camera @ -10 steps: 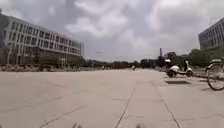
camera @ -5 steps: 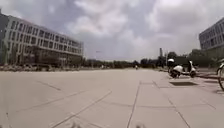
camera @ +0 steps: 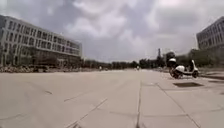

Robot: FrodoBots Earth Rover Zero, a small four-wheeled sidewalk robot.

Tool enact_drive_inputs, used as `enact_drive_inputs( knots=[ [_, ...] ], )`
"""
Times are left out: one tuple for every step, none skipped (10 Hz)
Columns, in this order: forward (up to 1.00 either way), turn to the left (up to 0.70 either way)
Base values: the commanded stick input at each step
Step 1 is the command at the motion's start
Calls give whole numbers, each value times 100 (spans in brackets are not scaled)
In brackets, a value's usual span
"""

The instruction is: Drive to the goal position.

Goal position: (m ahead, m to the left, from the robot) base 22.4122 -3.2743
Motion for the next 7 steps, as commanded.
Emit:
enact_drive_inputs(
  knots=[
    [70,-14],
    [70,-14],
    [70,-14],
    [70,-14],
    [70,-14],
    [70,-12],
    [70,-8]
  ],
)
